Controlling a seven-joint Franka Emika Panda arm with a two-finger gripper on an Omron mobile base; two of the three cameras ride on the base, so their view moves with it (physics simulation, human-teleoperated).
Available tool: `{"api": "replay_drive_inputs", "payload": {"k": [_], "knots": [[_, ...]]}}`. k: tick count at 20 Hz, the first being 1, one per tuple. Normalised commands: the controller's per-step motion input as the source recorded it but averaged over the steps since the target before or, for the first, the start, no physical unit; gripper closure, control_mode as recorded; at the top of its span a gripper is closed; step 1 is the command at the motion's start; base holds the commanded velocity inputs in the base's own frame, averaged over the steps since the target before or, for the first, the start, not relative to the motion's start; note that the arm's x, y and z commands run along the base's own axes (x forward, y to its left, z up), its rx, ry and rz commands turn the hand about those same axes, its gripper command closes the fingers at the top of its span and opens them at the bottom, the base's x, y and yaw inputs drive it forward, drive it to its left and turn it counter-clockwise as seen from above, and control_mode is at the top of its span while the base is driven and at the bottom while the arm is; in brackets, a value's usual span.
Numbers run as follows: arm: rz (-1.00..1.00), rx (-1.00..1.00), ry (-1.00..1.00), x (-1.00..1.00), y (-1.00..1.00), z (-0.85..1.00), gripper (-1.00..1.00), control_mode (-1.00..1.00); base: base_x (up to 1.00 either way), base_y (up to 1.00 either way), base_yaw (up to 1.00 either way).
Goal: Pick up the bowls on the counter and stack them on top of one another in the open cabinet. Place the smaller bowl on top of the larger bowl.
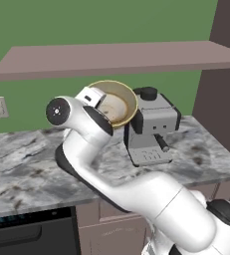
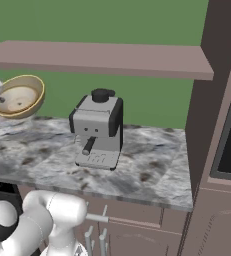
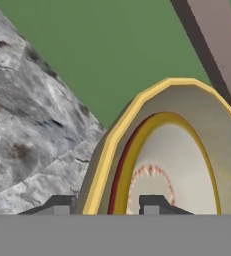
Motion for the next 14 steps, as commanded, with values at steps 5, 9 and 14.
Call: {"api": "replay_drive_inputs", "payload": {"k": [5, 9, 14], "knots": [[-0.01, 0.02, -0.03, -0.1, -0.21, 0.44, 1.0, -1.0, 0.0, 0.0, 0.0], [-0.01, 0.0, -0.05, -0.03, -0.17, 0.46, 1.0, -1.0, 0.0, 0.0, 0.0], [0.0, 0.0, -0.06, -0.07, -0.11, 0.42, 1.0, -1.0, 0.0, 0.0, 0.0]]}}
